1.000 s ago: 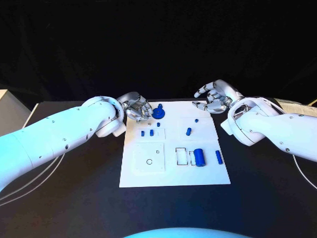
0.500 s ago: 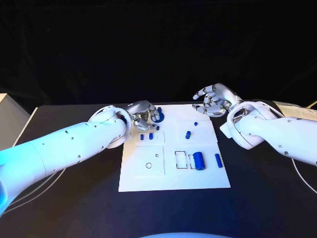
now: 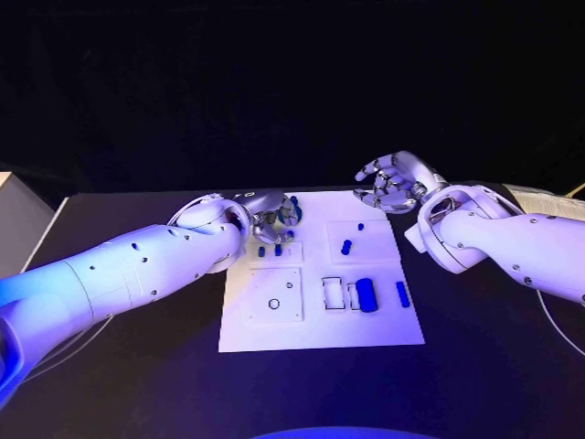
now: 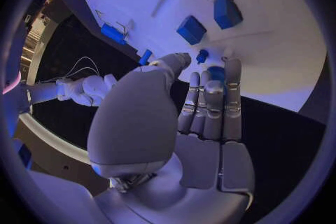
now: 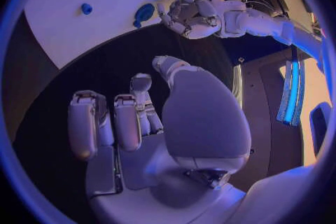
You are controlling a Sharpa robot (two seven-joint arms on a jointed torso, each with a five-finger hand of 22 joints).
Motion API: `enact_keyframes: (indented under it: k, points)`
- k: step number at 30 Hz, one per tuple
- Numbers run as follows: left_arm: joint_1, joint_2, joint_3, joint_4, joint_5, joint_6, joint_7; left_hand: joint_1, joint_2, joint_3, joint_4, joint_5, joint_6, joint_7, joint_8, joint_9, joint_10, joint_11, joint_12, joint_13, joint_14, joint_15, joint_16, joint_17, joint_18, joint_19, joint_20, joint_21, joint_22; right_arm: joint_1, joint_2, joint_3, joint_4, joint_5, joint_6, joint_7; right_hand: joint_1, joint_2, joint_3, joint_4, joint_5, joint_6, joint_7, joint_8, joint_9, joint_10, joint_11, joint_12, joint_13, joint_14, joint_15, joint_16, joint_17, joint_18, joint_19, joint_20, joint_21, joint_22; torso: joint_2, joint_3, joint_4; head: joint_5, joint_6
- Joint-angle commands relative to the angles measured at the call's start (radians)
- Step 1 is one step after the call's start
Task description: Assemble the parts on the task board
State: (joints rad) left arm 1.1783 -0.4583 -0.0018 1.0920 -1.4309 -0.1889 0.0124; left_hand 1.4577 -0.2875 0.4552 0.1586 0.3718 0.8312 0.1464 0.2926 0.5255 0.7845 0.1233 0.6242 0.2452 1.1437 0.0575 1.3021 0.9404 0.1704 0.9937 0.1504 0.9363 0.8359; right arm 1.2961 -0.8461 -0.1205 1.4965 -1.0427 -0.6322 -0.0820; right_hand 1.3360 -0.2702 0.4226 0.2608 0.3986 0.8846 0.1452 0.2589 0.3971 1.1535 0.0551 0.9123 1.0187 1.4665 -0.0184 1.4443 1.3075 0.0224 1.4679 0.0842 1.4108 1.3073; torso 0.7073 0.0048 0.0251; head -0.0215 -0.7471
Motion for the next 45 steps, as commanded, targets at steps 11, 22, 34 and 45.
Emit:
enact_keyframes:
  k: [11, 22, 34, 45]
  points:
    - [0.001, 0.028, 0.000, -0.028, -0.062, 0.084, -0.076, 0.011, 0.009, 0.009, -0.003, -0.007, 0.031, -0.001, -0.013, -0.019, 0.020, 0.003, -0.015, -0.018, 0.017, 0.001, 0.035, 0.007, 0.005, 0.030, 0.001, 0.044, 0.039, 0.000, 0.003, 0.000, 0.005, -0.003, -0.007, 0.015, -0.002, -0.008, 0.010, -0.001, 0.002, 0.003, -0.002, 0.003, 0.002, -0.019, 0.000, -0.032, -0.028, 0.051, -0.004, -0.005, 0.064, 0.019, 0.043, -0.006, -0.003, 0.133, 0.000, -0.0013, 0.0000, 0.000, -0.003]
    - [0.001, 0.047, -0.002, -0.044, -0.062, 0.086, -0.079, 0.024, 0.016, 0.047, -0.011, -0.012, 0.055, -0.002, -0.027, -0.038, 0.060, -0.003, -0.032, -0.038, 0.029, -0.005, 0.062, 0.008, 0.000, 0.046, -0.004, 0.082, 0.074, 0.000, 0.005, 0.000, 0.008, -0.004, -0.006, 0.015, -0.003, -0.008, 0.011, -0.001, 0.002, 0.002, -0.002, 0.003, 0.003, -0.021, 0.000, -0.038, -0.033, 0.051, -0.004, -0.006, 0.064, 0.019, 0.043, -0.006, -0.004, 0.133, 0.000, -0.0008, -0.0005, -0.002, -0.005]
    - [0.001, 0.054, -0.003, -0.051, -0.059, 0.108, -0.087, 0.024, 0.017, 0.059, -0.014, -0.017, 0.053, -0.003, -0.038, -0.046, 0.069, -0.004, -0.042, -0.046, 0.032, -0.006, 0.071, 0.007, -0.002, 0.049, -0.005, 0.095, 0.087, 0.000, 0.006, 0.000, 0.010, -0.005, -0.003, 0.014, -0.004, -0.009, 0.012, -0.001, 0.002, 0.003, -0.002, 0.003, 0.003, -0.020, 0.000, -0.040, -0.036, 0.051, -0.004, -0.006, 0.064, 0.019, 0.043, -0.006, -0.004, 0.133, -0.002, -0.0005, 0.0009, -0.004, -0.009]
    - [0.001, 0.065, -0.008, -0.063, -0.058, 0.115, -0.084, 0.039, 0.034, 0.092, -0.039, -0.033, 0.093, 0.000, -0.037, -0.052, 0.127, -0.019, -0.050, -0.057, 0.066, -0.019, 0.105, 0.035, -0.012, 0.084, -0.015, 0.154, 0.146, 0.000, 0.007, 0.000, 0.011, -0.005, -0.002, 0.013, -0.004, -0.009, 0.012, -0.001, 0.002, 0.003, -0.002, 0.003, 0.003, -0.020, 0.000, -0.040, -0.036, 0.051, -0.004, -0.006, 0.064, 0.019, 0.043, -0.006, -0.004, 0.133, -0.001, -0.0008, 0.0005, -0.006, -0.011]
